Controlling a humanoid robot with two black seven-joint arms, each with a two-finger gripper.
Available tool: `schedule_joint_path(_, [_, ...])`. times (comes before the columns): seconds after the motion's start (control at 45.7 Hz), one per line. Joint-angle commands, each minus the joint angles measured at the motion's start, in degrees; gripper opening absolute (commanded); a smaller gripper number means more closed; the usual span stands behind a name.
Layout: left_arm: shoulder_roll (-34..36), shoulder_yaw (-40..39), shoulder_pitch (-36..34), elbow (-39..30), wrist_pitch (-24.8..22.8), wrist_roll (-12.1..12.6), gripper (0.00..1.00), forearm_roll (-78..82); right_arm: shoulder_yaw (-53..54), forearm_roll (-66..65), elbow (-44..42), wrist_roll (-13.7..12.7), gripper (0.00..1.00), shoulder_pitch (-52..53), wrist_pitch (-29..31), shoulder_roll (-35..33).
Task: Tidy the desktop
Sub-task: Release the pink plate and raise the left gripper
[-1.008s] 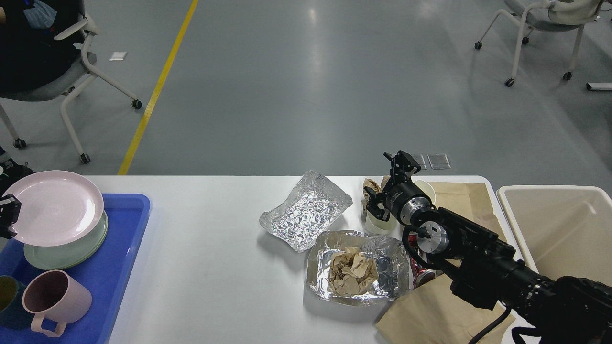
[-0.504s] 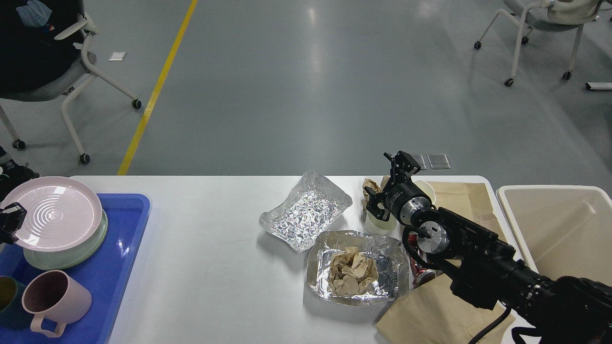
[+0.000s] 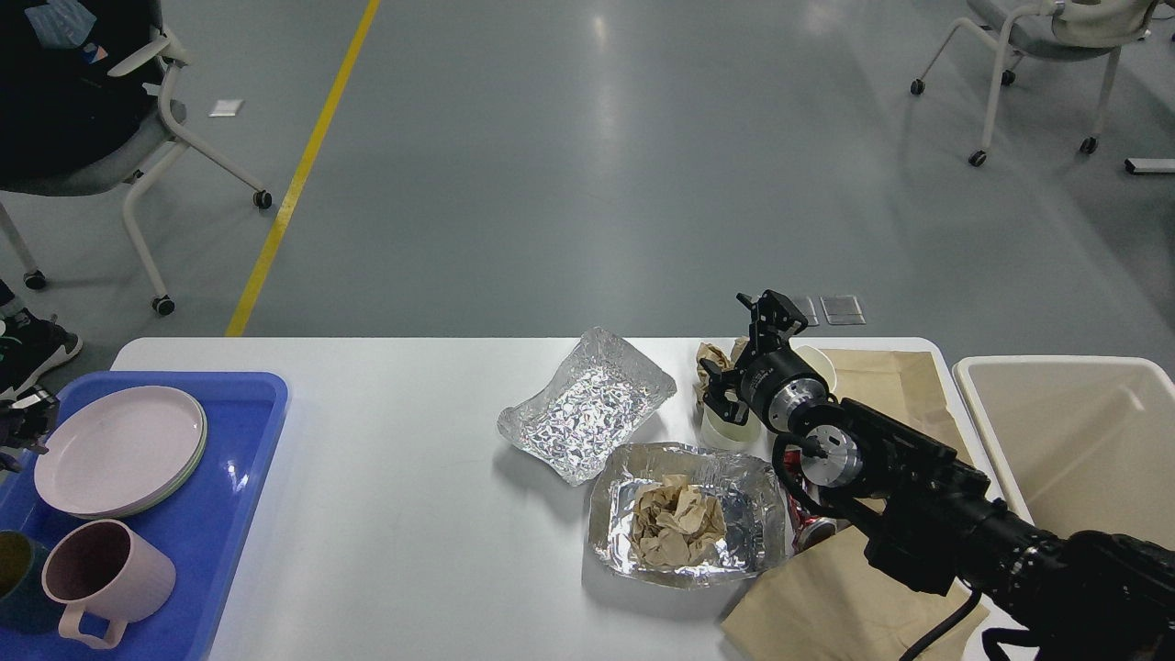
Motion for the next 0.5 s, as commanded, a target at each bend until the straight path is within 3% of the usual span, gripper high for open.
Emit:
schedule_joint_path(0.0, [-0.20, -0.11, -0.02, -0.07, 6.66, -0.43, 0.94, -0.32, 0.00, 0.00, 0.00, 0.00, 1.00, -0.01, 0.00, 0.00])
schedule_joint_path(0.175, [0.51, -0.11, -0.90, 0.10, 11.32, -0.52, 0.95, -0.40, 0.00, 0.00, 0.00, 0.00, 1.00, -0.01, 0.00, 0.00])
schedule_joint_path(0.263, [0.59, -1.94, -0.98, 0.10, 11.32, -1.48, 0.95, -0.84, 0.00, 0.00, 0.00, 0.00, 1.00, -0.01, 0.00, 0.00])
schedule_joint_path(0.482, [0.60, -21.19, -0.11, 0.54, 11.93, -14.22, 0.96, -5.24, 0.00, 0.00, 0.00, 0.00, 1.00, -0.01, 0.00, 0.00])
